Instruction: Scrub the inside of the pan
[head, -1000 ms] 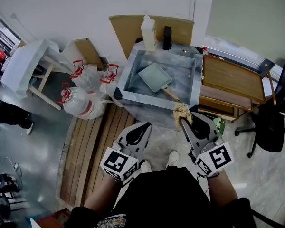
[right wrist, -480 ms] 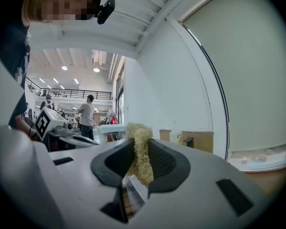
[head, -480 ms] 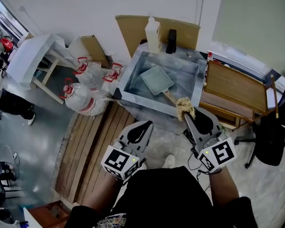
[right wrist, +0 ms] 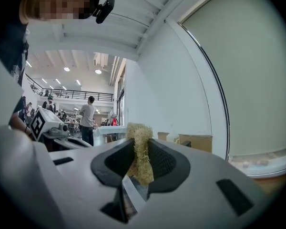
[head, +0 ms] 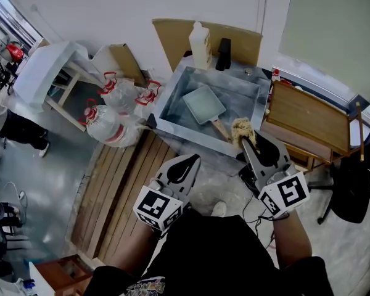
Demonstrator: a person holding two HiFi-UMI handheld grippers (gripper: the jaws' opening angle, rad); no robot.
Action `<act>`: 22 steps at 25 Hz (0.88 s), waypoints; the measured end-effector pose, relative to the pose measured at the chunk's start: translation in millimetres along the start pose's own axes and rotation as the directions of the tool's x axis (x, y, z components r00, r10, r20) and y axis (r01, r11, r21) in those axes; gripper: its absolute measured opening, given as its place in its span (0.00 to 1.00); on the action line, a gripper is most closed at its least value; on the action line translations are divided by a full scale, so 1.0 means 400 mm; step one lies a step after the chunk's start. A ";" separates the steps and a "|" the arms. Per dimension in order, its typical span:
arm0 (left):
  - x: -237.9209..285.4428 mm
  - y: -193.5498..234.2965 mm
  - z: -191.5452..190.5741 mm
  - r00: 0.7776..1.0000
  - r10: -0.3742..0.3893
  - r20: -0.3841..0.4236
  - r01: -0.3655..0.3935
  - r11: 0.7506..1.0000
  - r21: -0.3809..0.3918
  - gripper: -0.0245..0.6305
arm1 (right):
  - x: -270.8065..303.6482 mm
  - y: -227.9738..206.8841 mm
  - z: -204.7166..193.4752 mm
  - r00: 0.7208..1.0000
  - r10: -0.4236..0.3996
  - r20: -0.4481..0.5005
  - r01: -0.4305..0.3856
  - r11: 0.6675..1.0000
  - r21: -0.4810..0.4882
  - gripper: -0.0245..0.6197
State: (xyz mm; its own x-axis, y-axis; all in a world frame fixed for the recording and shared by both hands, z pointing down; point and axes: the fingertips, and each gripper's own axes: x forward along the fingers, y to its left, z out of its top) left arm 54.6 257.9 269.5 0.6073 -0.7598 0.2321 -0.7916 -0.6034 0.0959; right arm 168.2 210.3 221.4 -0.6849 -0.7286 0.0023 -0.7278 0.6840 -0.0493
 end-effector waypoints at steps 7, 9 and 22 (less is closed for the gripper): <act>0.074 0.011 -0.019 1.000 -0.015 -0.008 0.015 1.000 -0.020 0.05 | 0.020 -0.052 -0.012 1.000 -0.010 -0.006 0.010 1.000 0.012 0.18; 0.096 0.014 -0.020 1.000 -0.019 -0.011 0.019 0.999 -0.027 0.05 | 0.024 -0.070 -0.020 1.000 -0.017 -0.008 0.017 1.000 0.018 0.18; 0.231 0.074 -0.032 0.996 -0.083 -0.019 0.083 0.996 -0.014 0.05 | 0.096 -0.157 -0.062 0.998 -0.065 -0.012 0.065 0.997 0.029 0.18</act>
State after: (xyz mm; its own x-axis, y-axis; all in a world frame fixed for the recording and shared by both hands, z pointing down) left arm 86.4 172.7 306.0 0.6694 -0.7025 0.2416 -0.7396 -0.6607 0.1283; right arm 186.8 140.0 249.2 -0.6369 -0.7708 0.0172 -0.7694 0.6340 -0.0779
